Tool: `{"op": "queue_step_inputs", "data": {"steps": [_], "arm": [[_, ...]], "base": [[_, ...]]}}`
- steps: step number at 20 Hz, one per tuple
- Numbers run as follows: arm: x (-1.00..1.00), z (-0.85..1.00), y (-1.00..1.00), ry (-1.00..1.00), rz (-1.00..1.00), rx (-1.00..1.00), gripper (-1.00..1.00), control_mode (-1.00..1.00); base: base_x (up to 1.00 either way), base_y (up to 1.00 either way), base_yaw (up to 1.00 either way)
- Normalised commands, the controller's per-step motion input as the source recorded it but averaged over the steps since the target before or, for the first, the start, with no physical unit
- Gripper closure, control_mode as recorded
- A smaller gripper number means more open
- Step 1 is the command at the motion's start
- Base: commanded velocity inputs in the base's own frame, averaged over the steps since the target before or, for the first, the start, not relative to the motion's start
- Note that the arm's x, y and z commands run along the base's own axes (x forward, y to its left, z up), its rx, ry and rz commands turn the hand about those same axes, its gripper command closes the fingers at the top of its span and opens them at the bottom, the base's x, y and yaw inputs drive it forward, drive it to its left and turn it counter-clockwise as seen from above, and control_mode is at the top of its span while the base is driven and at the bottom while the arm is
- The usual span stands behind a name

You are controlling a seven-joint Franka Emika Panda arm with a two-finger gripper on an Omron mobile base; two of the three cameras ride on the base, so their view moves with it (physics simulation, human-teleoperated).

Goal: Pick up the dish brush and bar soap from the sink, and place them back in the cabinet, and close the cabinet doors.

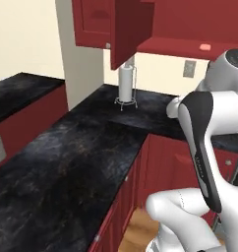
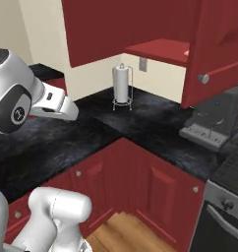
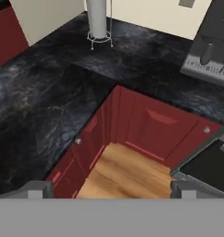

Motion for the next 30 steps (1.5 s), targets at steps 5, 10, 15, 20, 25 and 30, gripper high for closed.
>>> {"op": "queue_step_inputs", "data": {"steps": [5, 10, 15, 20, 25, 30], "arm": [[0.0, 0.0, 0.0, 0.0, 0.0, 0.0, -1.0, 1.0], [0.0, 0.0, 0.0, 0.0, 0.0, 0.0, -1.0, 1.0], [0.0, 0.0, 0.0, 0.0, 0.0, 0.0, -1.0, 1.0], [0.0, 0.0, 0.0, 0.0, 0.0, 0.0, -1.0, 1.0], [0.0, 0.0, 0.0, 0.0, 0.0, 0.0, -1.0, 1.0], [0.0, 0.0, 0.0, 0.0, 0.0, 0.0, -1.0, 1.0]], "base": [[-0.29, 0.45, 0.6], [-0.37, 0.62, 0.55], [-0.44, 0.58, 0.55], [-0.49, 0.23, 0.29], [-0.61, 0.32, 0.2], [-0.51, 0.7, 0.24]]}}
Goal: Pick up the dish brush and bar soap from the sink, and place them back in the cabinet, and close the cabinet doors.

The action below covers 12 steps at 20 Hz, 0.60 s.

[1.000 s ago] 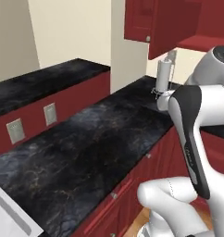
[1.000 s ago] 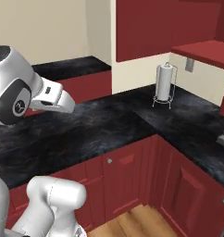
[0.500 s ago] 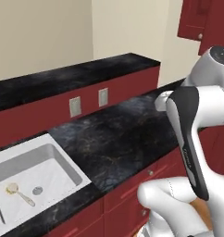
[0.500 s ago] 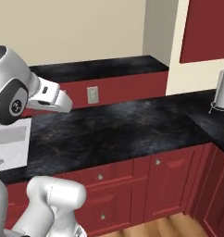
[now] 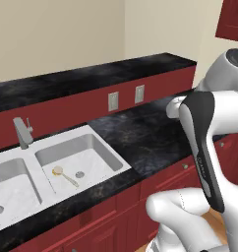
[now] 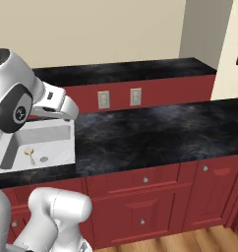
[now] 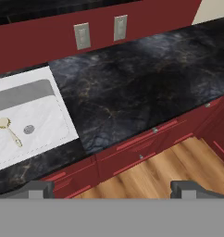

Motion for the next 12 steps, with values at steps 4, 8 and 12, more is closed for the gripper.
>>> {"op": "queue_step_inputs", "data": {"steps": [4, 8, 12], "arm": [[0.0, 0.0, 0.0, 0.0, 0.0, 0.0, -1.0, 1.0], [0.0, 0.0, 0.0, 0.0, 0.0, 0.0, -1.0, 1.0], [0.0, 0.0, 0.0, 0.0, 0.0, 0.0, -1.0, 1.0]], "base": [[-0.31, 0.64, 0.25], [-0.03, 0.32, 0.3], [0.01, 0.05, 0.36]]}}
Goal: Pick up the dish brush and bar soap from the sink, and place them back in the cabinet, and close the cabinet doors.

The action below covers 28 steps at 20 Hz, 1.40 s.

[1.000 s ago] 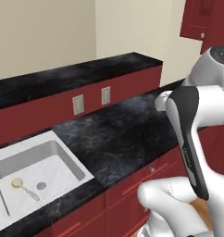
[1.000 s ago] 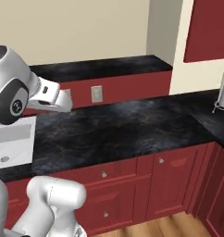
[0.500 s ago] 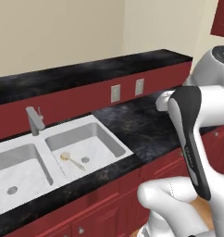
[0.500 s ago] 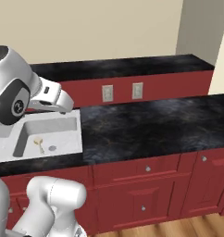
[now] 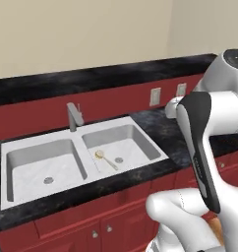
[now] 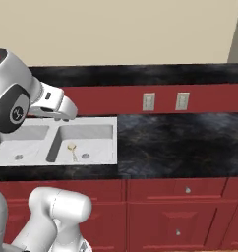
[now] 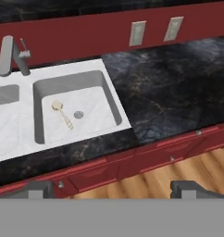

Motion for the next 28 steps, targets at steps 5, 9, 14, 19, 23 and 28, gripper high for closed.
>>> {"op": "queue_step_inputs", "data": {"steps": [5, 9, 14, 19, 23, 28], "arm": [[0.0, 0.0, 0.0, 0.0, 0.0, 0.0, -1.0, 1.0], [0.0, 0.0, 0.0, 0.0, 0.0, 0.0, -1.0, 1.0], [0.0, 0.0, 0.0, 0.0, 0.0, 0.0, -1.0, 1.0], [0.0, 0.0, 0.0, 0.0, 0.0, 0.0, -1.0, 1.0], [0.0, 0.0, 0.0, 0.0, 0.0, 0.0, -1.0, 1.0], [0.0, 0.0, 0.0, 0.0, 0.0, 0.0, -1.0, 1.0]], "base": [[0.12, -0.02, 0.4], [0.14, -0.18, 0.34], [0.15, -0.4, 0.15], [0.0, -0.5, 0.08], [0.11, -0.37, 0.02], [0.22, 0.01, 0.0]]}}
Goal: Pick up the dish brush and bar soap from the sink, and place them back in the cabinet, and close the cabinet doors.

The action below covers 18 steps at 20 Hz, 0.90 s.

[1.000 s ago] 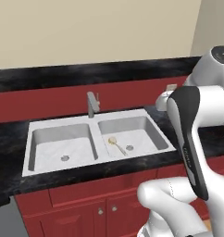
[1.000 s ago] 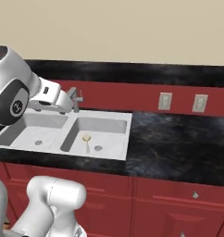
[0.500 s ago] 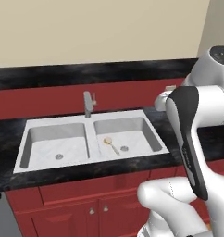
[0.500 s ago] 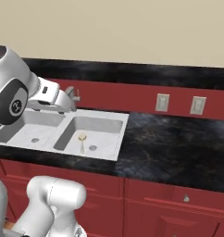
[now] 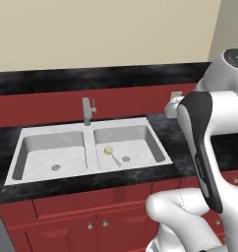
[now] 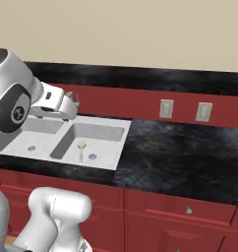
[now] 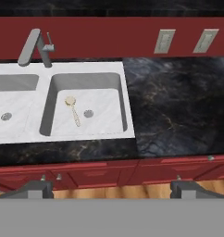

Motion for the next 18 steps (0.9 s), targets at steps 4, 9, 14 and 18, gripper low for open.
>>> {"op": "queue_step_inputs", "data": {"steps": [4, 9, 14, 18], "arm": [[0.0, 0.0, 0.0, 0.0, 0.0, 0.0, -1.0, 1.0], [0.0, 0.0, 0.0, 0.0, 0.0, 0.0, -1.0, 1.0], [0.0, 0.0, 0.0, 0.0, 0.0, 0.0, -1.0, 1.0], [0.0, 0.0, 0.0, 0.0, 0.0, 0.0, -1.0, 1.0]], "base": [[0.33, 0.15, -0.03], [0.46, 0.21, -0.04], [0.45, 0.15, -0.01], [0.43, 0.16, -0.01]]}}
